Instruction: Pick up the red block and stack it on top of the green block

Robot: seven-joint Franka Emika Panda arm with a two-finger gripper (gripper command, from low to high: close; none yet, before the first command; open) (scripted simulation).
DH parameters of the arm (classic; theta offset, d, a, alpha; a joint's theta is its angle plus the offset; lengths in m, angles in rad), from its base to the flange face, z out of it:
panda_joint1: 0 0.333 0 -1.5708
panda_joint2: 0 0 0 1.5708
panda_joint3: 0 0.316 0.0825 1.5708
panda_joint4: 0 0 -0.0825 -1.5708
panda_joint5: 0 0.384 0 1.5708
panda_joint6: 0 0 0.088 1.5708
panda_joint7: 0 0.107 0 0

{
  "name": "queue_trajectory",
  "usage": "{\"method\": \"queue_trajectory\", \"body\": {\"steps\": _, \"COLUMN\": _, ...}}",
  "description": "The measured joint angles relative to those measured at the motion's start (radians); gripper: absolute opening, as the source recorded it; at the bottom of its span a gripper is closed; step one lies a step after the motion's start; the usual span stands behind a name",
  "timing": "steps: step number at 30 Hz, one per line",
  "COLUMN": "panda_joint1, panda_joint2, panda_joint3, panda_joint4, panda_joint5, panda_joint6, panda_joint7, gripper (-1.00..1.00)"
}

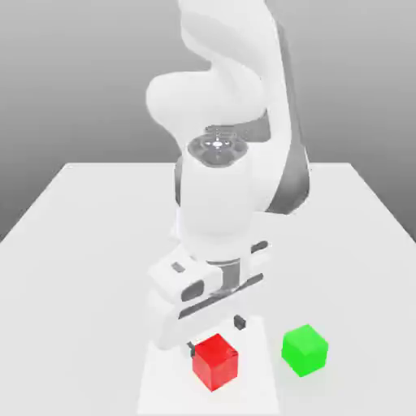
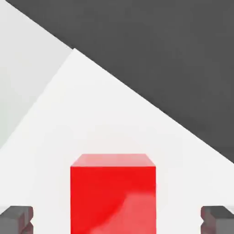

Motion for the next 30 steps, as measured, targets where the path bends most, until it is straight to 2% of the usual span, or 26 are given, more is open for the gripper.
{"method": "queue_trajectory", "body": {"steps": 1, "panda_joint1": -0.009, "panda_joint2": 0.031, "panda_joint3": 0.011, "panda_joint4": 0.004, "panda_joint5": 0.011, "panda_joint6": 0.026, "panda_joint7": -0.009, "gripper": -1.00}}
{"method": "queue_trajectory", "body": {"steps": 8, "panda_joint1": -0.011, "panda_joint2": 0.037, "panda_joint3": 0.014, "panda_joint4": 0.005, "panda_joint5": 0.014, "panda_joint6": 0.029, "panda_joint7": -0.011, "gripper": -1.00}}
{"method": "queue_trajectory", "body": {"steps": 14, "panda_joint1": 0.005, "panda_joint2": -0.149, "panda_joint3": -0.003, "panda_joint4": -0.024, "panda_joint5": -0.059, "panda_joint6": -0.127, "panda_joint7": 0.037, "gripper": -1.00}}
{"method": "queue_trajectory", "body": {"steps": 20, "panda_joint1": 0.195, "panda_joint2": -0.269, "panda_joint3": 0.118, "panda_joint4": -0.048, "panda_joint5": -0.089, "panda_joint6": -0.222, "panda_joint7": -0.042, "gripper": -1.00}}
{"method": "queue_trajectory", "body": {"steps": 22, "panda_joint1": 0.267, "panda_joint2": -0.243, "panda_joint3": 0.121, "panda_joint4": -0.049, "panda_joint5": -0.093, "panda_joint6": -0.195, "panda_joint7": -0.054, "gripper": -1.00}}
{"method": "queue_trajectory", "body": {"steps": 26, "panda_joint1": 0.231, "panda_joint2": -0.115, "panda_joint3": 0.103, "panda_joint4": -0.044, "panda_joint5": -0.094, "panda_joint6": -0.072, "panda_joint7": -0.058, "gripper": -1.00}}
{"method": "queue_trajectory", "body": {"steps": 27, "panda_joint1": 0.231, "panda_joint2": -0.095, "panda_joint3": 0.103, "panda_joint4": -0.043, "panda_joint5": -0.095, "panda_joint6": -0.052, "panda_joint7": -0.057, "gripper": 1.00}}
{"method": "queue_trajectory", "body": {"steps": 30, "panda_joint1": 0.231, "panda_joint2": -0.095, "panda_joint3": 0.103, "panda_joint4": -0.043, "panda_joint5": -0.095, "panda_joint6": -0.052, "panda_joint7": -0.057, "gripper": 1.00}}
